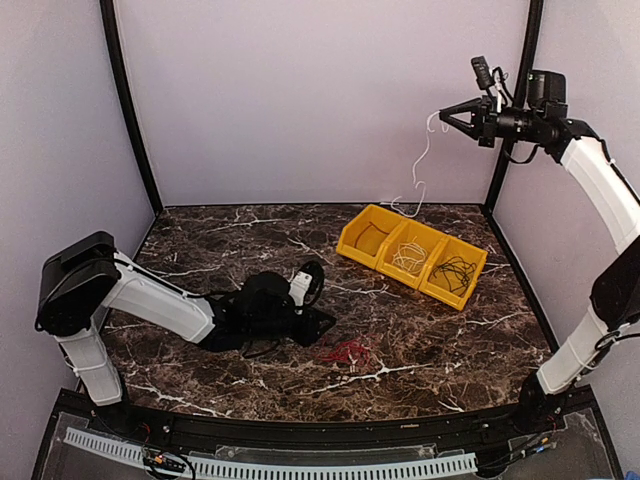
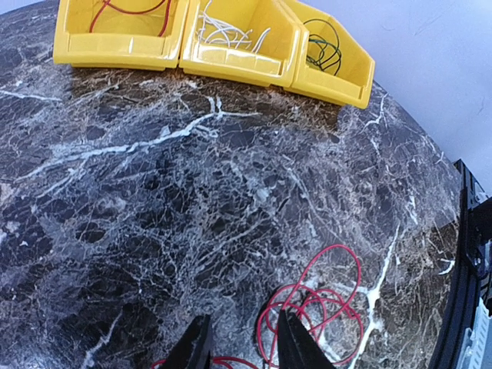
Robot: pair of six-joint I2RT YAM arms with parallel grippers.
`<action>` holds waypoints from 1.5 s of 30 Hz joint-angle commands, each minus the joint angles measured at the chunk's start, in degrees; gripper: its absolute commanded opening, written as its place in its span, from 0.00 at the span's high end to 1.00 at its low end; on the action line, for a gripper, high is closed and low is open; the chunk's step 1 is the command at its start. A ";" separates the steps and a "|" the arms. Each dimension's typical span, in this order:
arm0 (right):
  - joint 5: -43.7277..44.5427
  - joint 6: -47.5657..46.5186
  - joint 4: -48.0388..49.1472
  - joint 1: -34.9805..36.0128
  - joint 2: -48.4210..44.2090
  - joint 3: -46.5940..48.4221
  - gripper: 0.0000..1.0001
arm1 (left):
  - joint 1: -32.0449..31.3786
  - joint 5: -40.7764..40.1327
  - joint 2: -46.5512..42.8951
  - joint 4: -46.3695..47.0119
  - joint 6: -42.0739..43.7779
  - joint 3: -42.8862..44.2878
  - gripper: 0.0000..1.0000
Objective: Untangle the cables
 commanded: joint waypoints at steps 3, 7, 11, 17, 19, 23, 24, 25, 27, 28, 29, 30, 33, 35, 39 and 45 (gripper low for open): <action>3.12 -3.02 2.45 -0.50 3.80 -1.79 1.00 | 0.27 -0.49 -6.17 -2.61 0.33 -1.52 0.69; 4.16 -4.00 2.37 -1.15 6.80 -2.41 1.00 | 0.25 -0.98 -7.15 -3.21 0.53 -1.80 0.69; 6.40 -6.64 2.03 -1.70 9.35 -4.47 1.00 | 0.26 -1.11 -7.73 -3.53 0.48 -2.00 0.68; 8.70 -10.08 0.02 -2.67 14.09 -6.95 1.00 | 0.25 -1.49 -8.30 -3.82 0.72 -2.35 0.68; 8.90 -10.52 -0.58 -2.68 15.16 -7.19 1.00 | 0.27 -1.55 -8.23 -3.74 0.74 -2.47 0.68; 9.95 -10.50 -0.64 -2.69 16.11 -7.53 1.00 | 0.27 -1.51 -7.90 -3.54 0.68 -2.60 0.67; 10.34 -10.36 -0.50 -2.68 16.09 -7.52 1.00 | 0.27 -1.52 -7.81 -3.53 0.59 -2.59 0.67; 10.65 -10.14 -0.25 -2.68 15.96 -7.52 1.00 | 0.27 -1.49 -7.64 -3.40 0.54 -2.59 0.67; 10.64 -9.71 -0.08 -2.70 15.41 -7.09 1.00 | 0.23 -1.40 -7.38 -3.22 0.48 -2.58 0.67; 10.45 -9.46 -0.07 -2.69 15.01 -6.75 1.00 | 0.25 -1.38 -7.29 -3.13 0.41 -2.58 0.67; 10.14 -9.14 0.08 -2.68 14.48 -6.43 1.00 | 0.27 -1.38 -7.16 -3.10 0.40 -2.58 0.67; 9.99 -8.82 0.21 -2.70 13.92 -6.12 1.00 | 0.27 -1.38 -7.14 -3.08 0.39 -2.58 0.67; 10.72 -7.51 1.71 -2.69 11.69 -5.46 1.00 | 0.27 -1.38 -6.92 -3.05 0.39 -2.51 0.67; 12.48 -6.86 2.96 -2.68 10.80 -5.54 1.00 | 0.27 -1.38 -6.75 -2.93 0.35 -2.43 0.67; 15.77 -6.62 3.69 -2.68 11.15 -5.59 1.00 | 0.23 -1.17 -6.39 -2.74 0.15 -2.25 0.67; 15.93 -5.82 4.56 -2.68 13.08 -7.96 1.00 | 0.27 -0.94 -6.45 -2.69 -0.17 -2.34 0.67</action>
